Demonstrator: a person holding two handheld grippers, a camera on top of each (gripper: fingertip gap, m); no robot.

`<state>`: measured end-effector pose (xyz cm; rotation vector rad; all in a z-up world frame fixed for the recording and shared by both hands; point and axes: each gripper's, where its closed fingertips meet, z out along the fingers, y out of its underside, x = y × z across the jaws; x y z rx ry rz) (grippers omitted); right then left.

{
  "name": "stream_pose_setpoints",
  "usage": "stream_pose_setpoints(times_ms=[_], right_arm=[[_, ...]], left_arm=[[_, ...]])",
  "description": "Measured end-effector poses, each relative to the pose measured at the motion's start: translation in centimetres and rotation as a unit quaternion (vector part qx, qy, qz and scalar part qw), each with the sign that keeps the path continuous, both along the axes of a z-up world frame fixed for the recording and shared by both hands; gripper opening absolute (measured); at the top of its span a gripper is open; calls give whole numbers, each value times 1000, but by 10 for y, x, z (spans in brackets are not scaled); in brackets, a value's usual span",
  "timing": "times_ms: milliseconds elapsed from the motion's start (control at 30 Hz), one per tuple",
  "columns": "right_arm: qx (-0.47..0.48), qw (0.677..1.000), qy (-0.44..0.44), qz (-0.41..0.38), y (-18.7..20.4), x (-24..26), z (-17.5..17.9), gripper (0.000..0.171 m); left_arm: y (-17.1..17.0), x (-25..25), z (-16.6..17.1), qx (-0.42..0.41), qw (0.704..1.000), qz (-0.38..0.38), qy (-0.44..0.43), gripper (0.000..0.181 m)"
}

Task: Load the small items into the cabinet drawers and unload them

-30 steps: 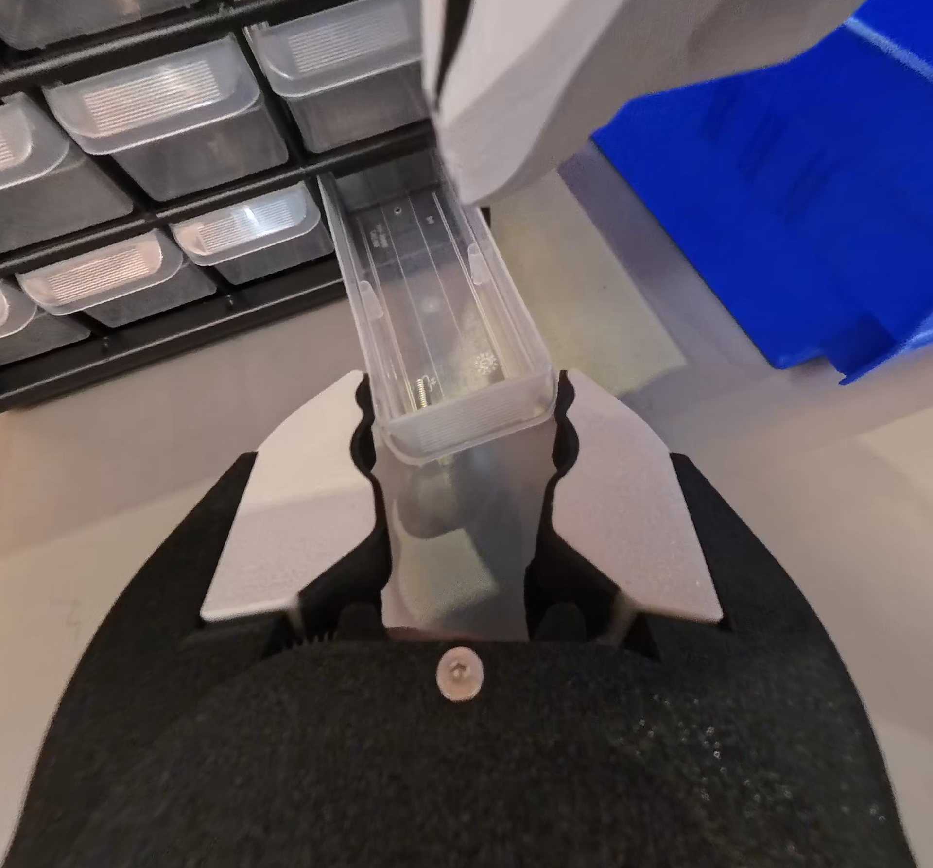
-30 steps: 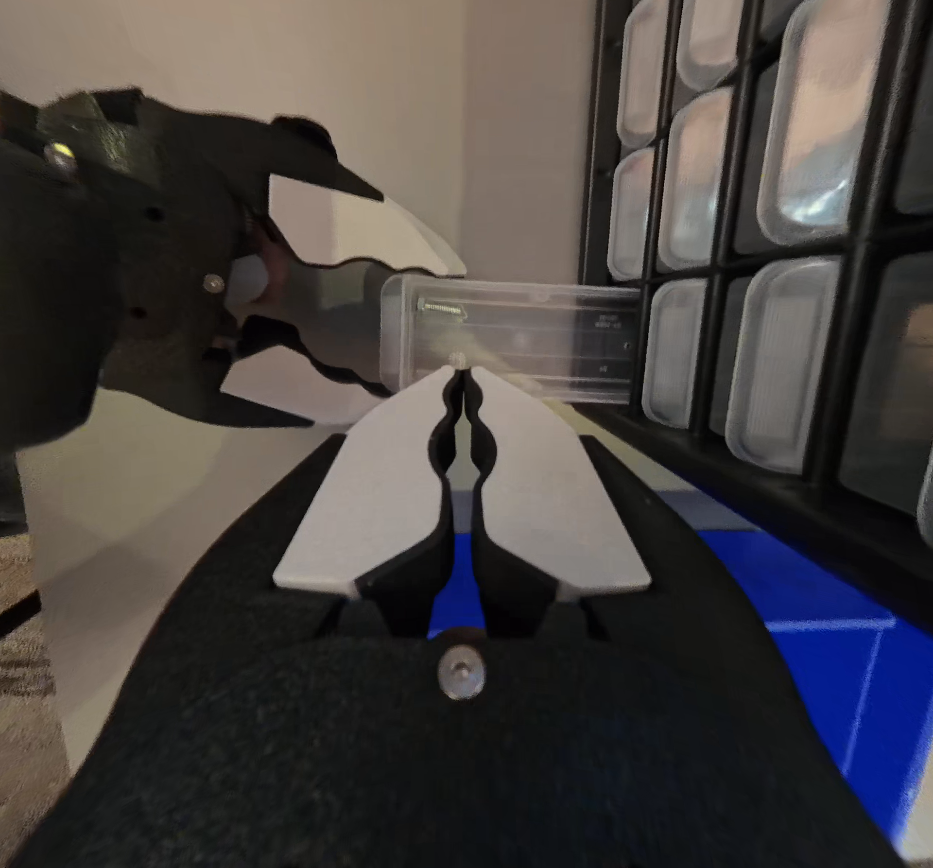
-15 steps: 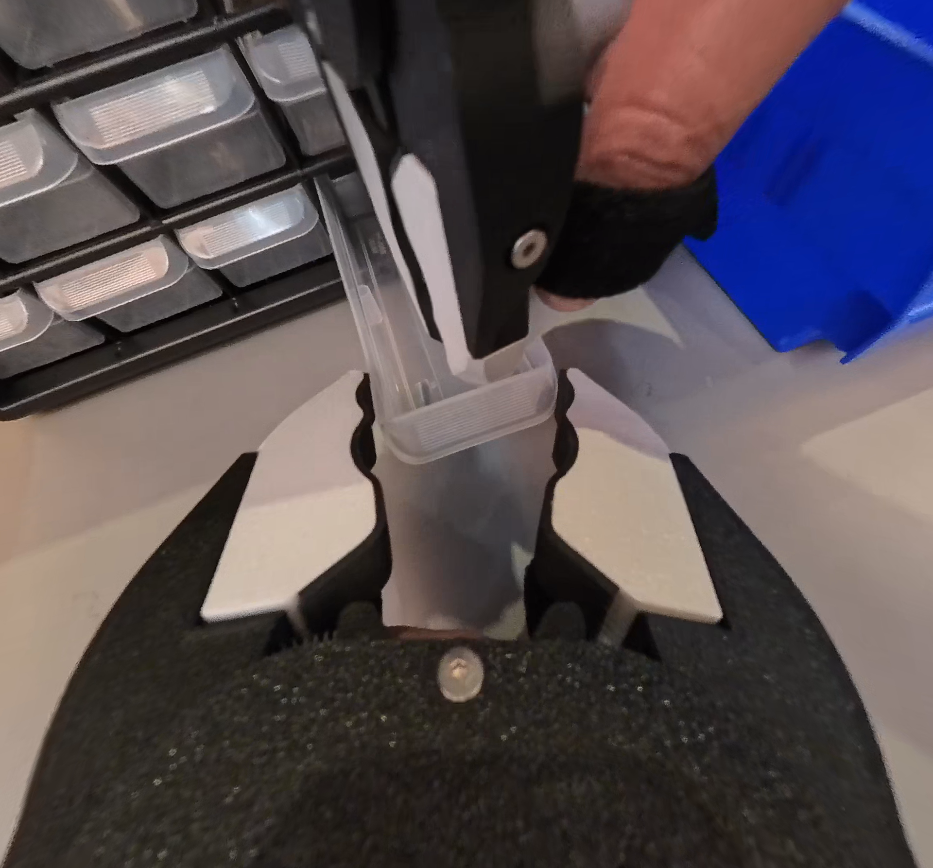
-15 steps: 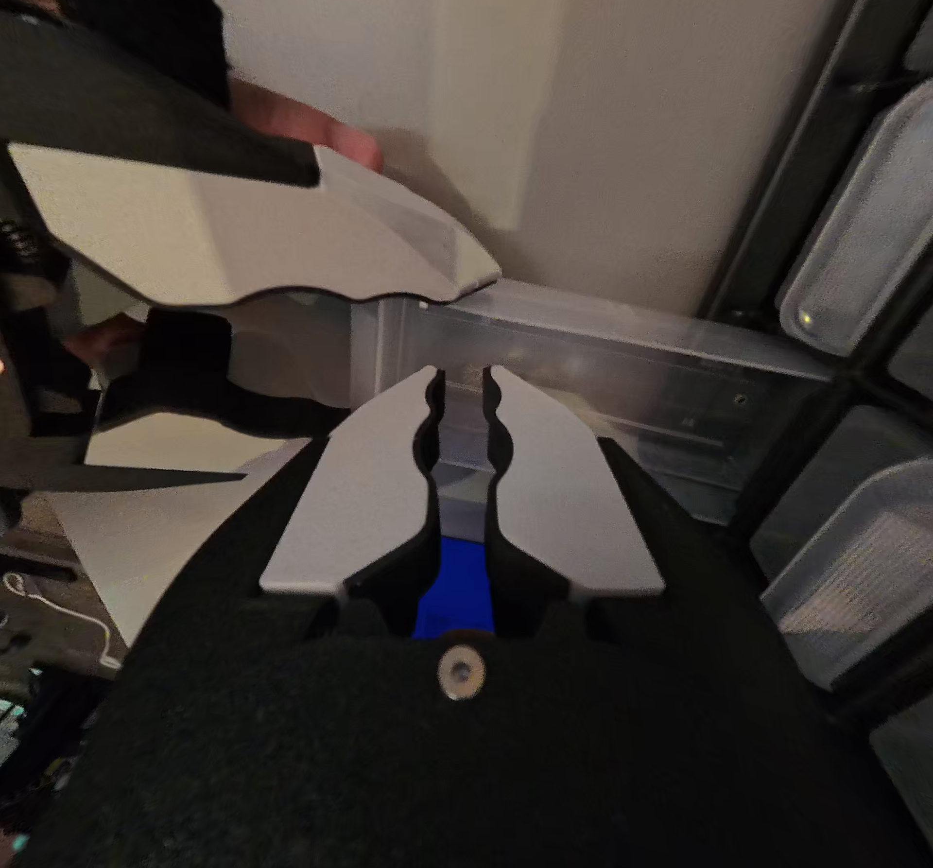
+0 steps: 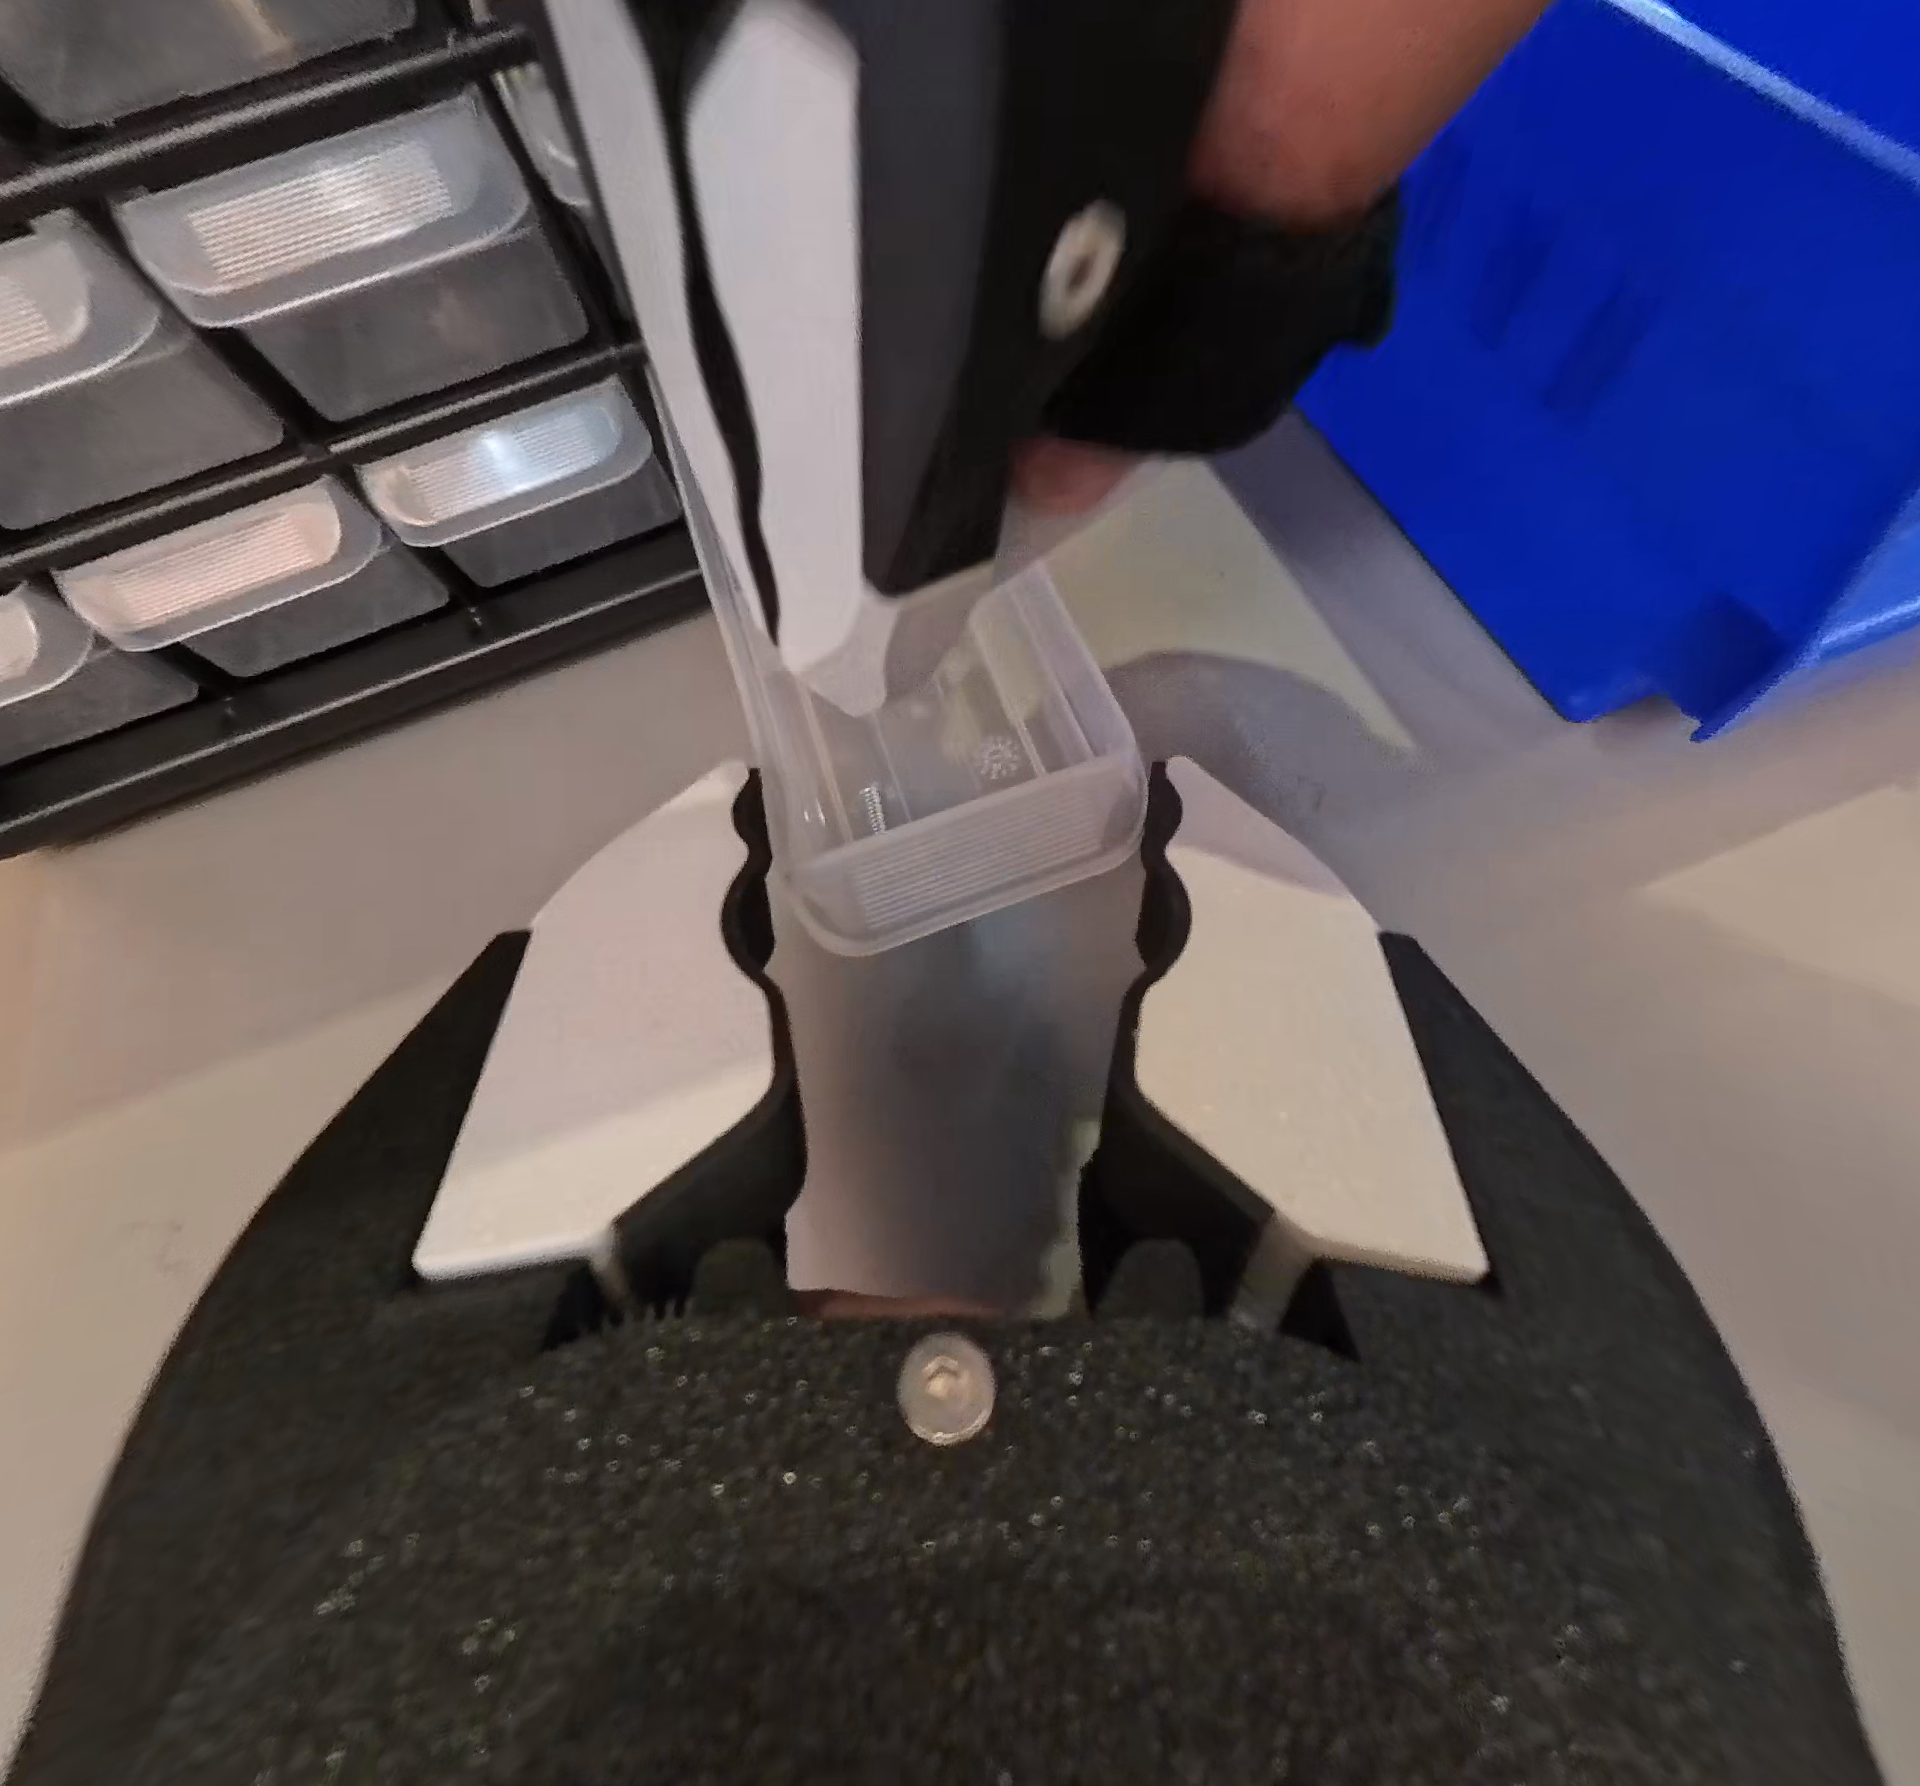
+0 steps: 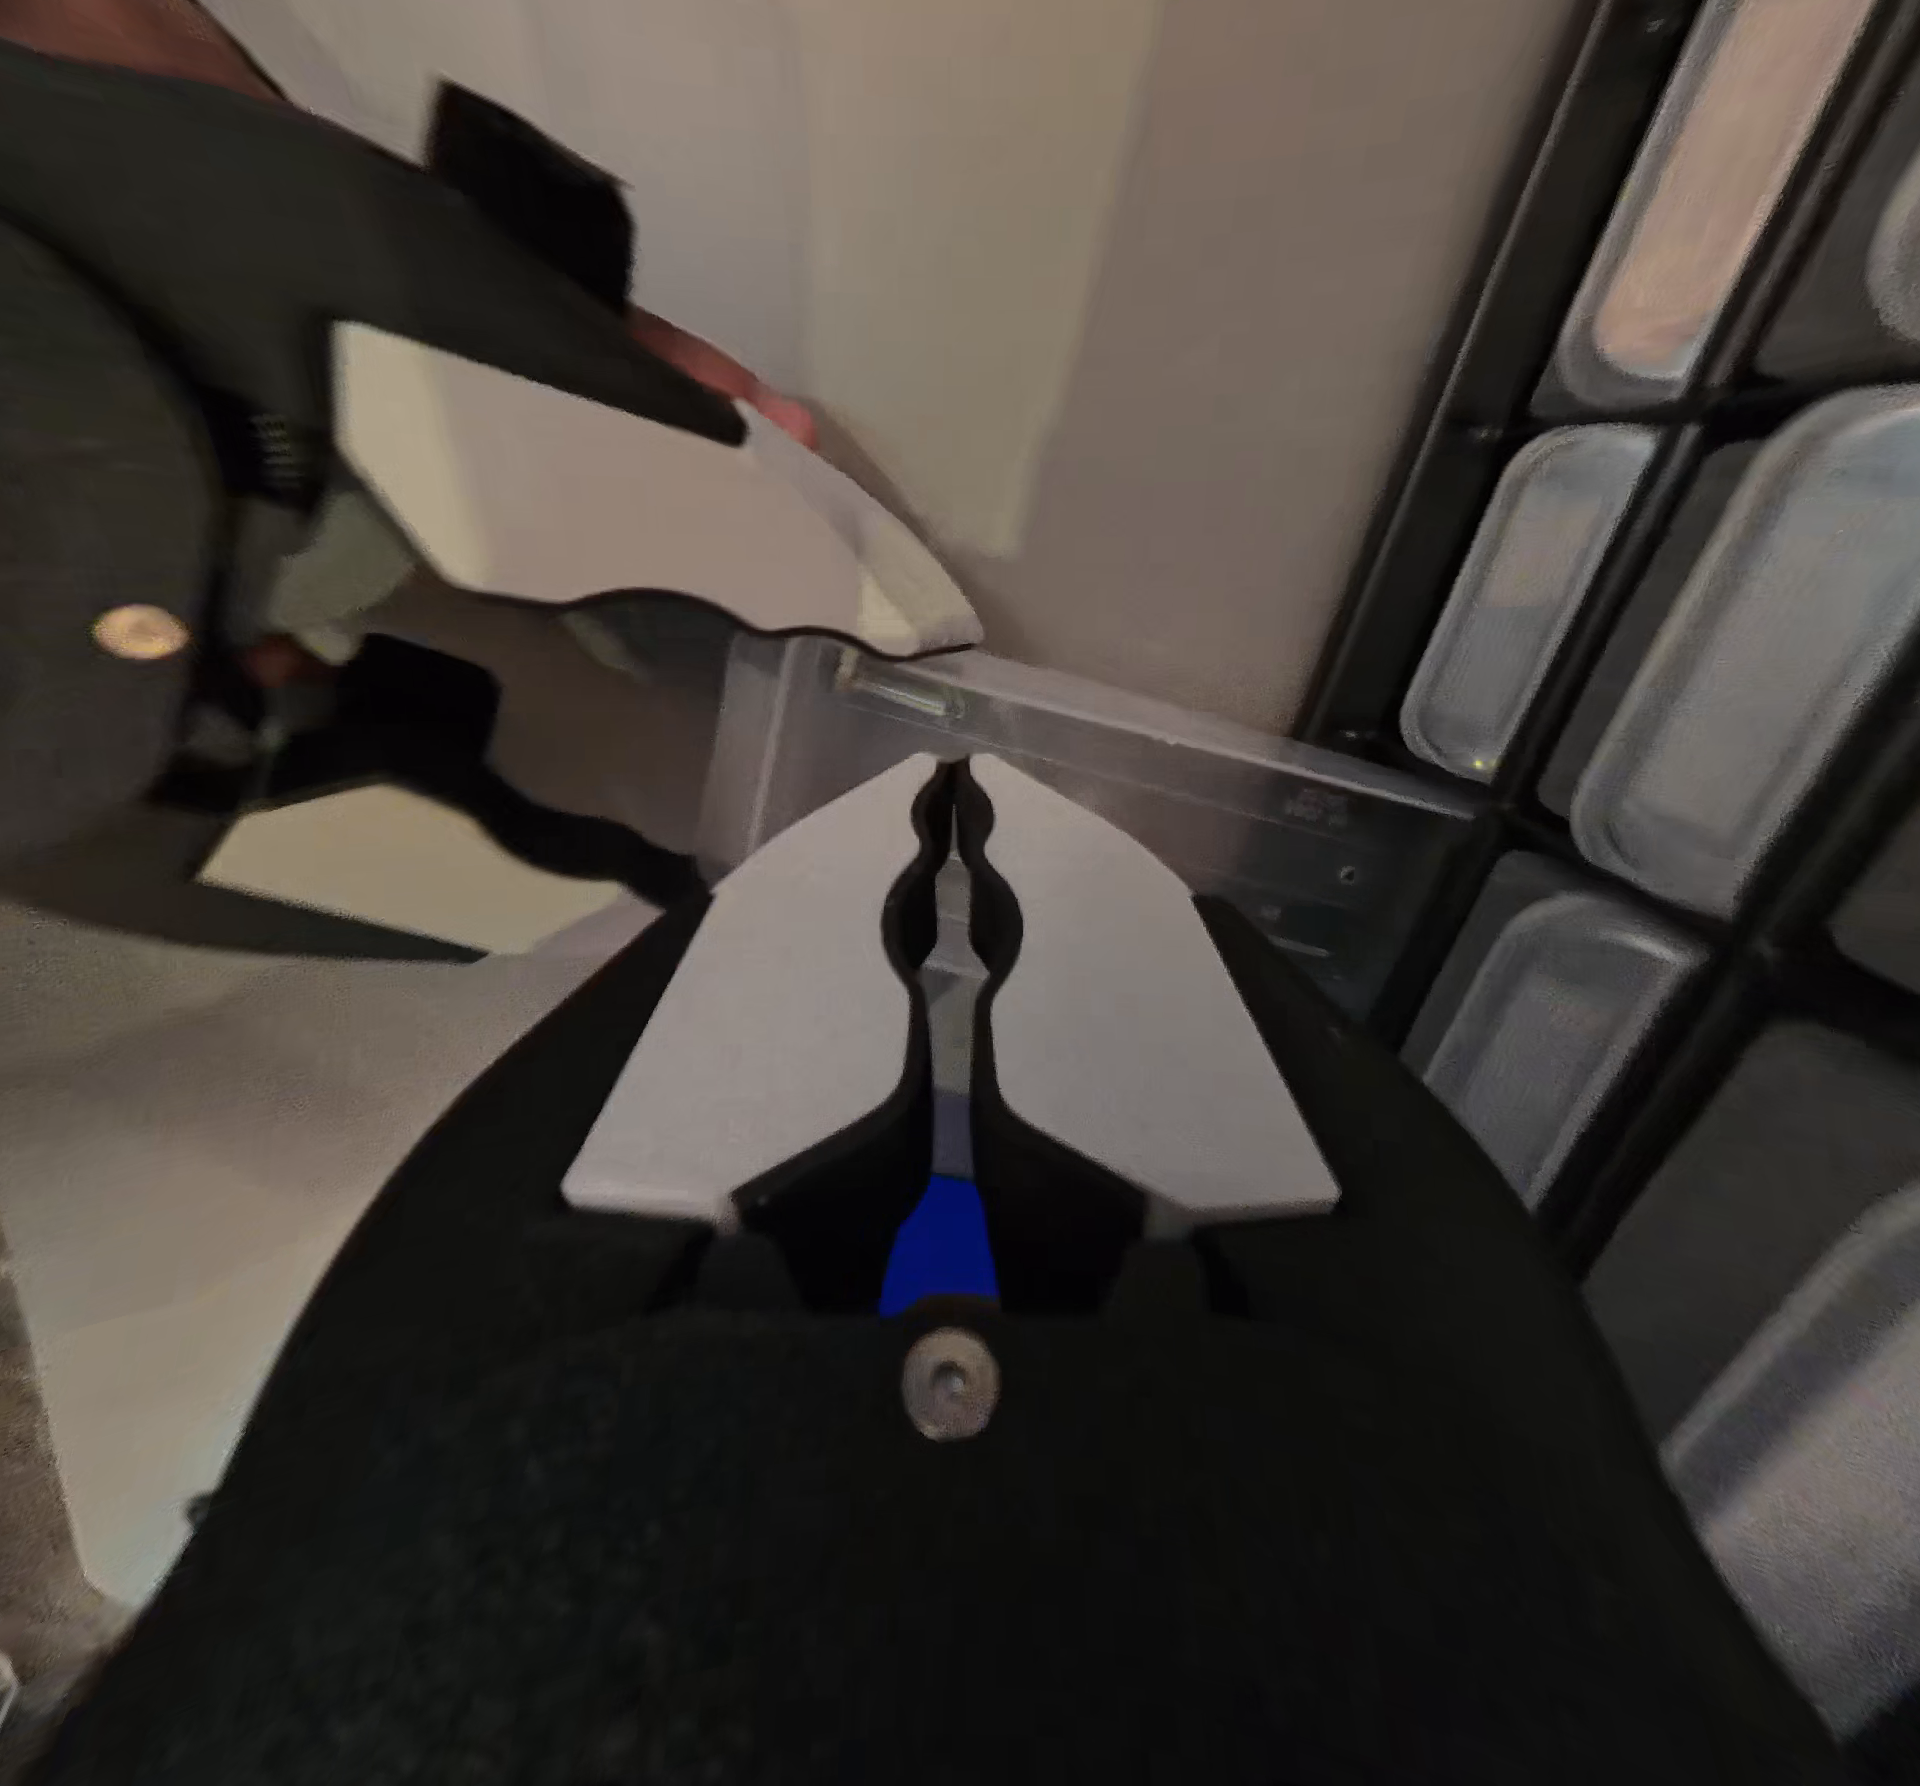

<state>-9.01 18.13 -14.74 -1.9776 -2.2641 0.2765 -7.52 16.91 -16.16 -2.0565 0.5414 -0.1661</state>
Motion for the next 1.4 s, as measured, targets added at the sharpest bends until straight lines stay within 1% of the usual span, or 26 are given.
stream_pose_setpoints(times_ms=[67,100,167,233,300,400,500,533,567,633,733,833,967,1100,1200,1267,1333,1400], right_arm=[[-9,999,35,-4,-3,-1,17,1],[-10,999,53,-4,-5,0,25,6],[-2,996,84,-4,-7,1,39,8],[-1,993,114,4,-12,3,48,15],[10,991,129,28,-15,5,50,16],[29,988,135,73,-18,4,39,16],[9,992,97,86,-21,2,16,22],[-1,993,83,88,-23,2,9,22],[-4,993,72,95,-23,1,4,19],[6,991,71,115,-20,-5,0,20],[-9,987,71,146,-21,-11,2,19],[-23,981,57,182,-24,-13,-2,14],[-27,977,38,206,-25,-14,-9,8],[4,974,41,224,-23,-16,-9,6],[43,967,55,245,-21,-16,-6,9],[93,953,82,275,-19,-19,-1,9],[143,933,118,309,-20,-22,4,10],[166,917,121,341,-22,-19,2,6]], left_arm=[[-1,-1,2,-3,1000,-3,-17,68],[-1,-1,3,-3,1000,-4,-24,68],[-2,-2,5,-2,999,-8,-34,68],[-4,-3,7,-1,999,-11,-44,68],[-7,-3,9,3,999,-16,-52,68],[-10,-4,10,6,998,-26,-49,68],[-11,-5,11,8,998,-32,-54,68],[-10,-5,12,9,998,-34,-56,68],[-10,-5,12,8,998,-35,-56,68],[-9,-5,12,13,998,-37,-55,68],[-10,-5,14,17,997,-41,-57,68],[-10,-5,15,17,997,-43,-64,68],[-10,-8,11,4,997,-43,-65,68],[-9,-9,10,-2,997,-41,-64,68],[-9,-9,11,2,997,-43,-67,68],[-9,-9,13,7,996,-44,-72,68],[-9,-10,12,3,996,-45,-74,68],[-10,-11,13,4,996,-47,-78,68]])
